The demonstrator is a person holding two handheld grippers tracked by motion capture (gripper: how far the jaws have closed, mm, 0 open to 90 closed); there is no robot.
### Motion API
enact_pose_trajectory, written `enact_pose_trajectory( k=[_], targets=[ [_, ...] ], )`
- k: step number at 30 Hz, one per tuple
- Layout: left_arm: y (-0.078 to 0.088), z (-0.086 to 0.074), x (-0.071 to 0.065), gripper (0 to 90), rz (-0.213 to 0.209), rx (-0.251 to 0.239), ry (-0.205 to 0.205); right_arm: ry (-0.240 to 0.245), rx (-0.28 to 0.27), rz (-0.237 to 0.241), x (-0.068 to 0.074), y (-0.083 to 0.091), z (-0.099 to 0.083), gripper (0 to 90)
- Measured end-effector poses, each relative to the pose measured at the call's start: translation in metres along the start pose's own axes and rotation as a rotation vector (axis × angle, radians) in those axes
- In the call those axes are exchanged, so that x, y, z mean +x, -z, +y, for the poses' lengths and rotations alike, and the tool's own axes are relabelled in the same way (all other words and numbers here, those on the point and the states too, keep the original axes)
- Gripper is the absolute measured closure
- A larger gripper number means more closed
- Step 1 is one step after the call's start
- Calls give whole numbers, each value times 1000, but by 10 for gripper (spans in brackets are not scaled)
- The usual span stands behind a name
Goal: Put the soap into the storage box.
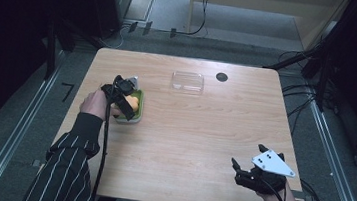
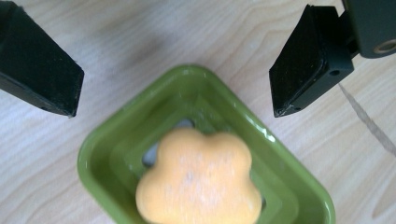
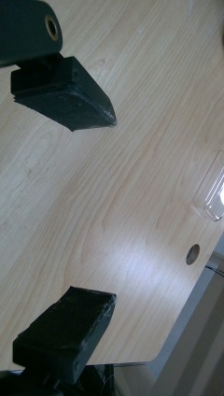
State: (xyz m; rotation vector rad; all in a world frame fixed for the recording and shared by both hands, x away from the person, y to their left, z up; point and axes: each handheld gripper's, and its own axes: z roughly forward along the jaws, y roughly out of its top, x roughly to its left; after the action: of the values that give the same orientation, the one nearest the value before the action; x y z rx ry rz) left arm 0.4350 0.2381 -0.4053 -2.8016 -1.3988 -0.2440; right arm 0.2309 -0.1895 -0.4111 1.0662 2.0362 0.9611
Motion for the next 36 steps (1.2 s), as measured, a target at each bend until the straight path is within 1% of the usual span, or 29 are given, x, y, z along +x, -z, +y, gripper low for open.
enact_pose_trajectory(
  k=[6,8,16,18,22,24,29,32,33,36],
  targets=[
    [2,-14,-5,14,0,10,1,3,-1,0,0,0,0,137],
    [3,-18,-7,9,-1,6,6,2,-2,0,0,0,0,137],
    [7,-31,-17,2,-8,8,-4,1,-1,-1,0,0,0,137],
    [8,-35,-19,1,-10,-2,3,1,-2,-1,0,0,0,137],
    [7,-44,-22,1,-18,6,13,0,-2,-1,0,0,0,137],
    [6,-50,-24,1,-7,10,17,1,-3,-1,0,0,0,137],
    [2,-65,-31,1,-32,19,23,1,-4,-2,0,0,0,137],
    [2,-72,-34,1,-23,17,28,4,-5,-1,0,1,0,137],
    [2,-74,-35,1,-30,12,34,3,-4,-1,0,1,0,137],
    [1,-83,-41,1,-30,12,34,4,-3,0,1,0,0,137]
  ],
)
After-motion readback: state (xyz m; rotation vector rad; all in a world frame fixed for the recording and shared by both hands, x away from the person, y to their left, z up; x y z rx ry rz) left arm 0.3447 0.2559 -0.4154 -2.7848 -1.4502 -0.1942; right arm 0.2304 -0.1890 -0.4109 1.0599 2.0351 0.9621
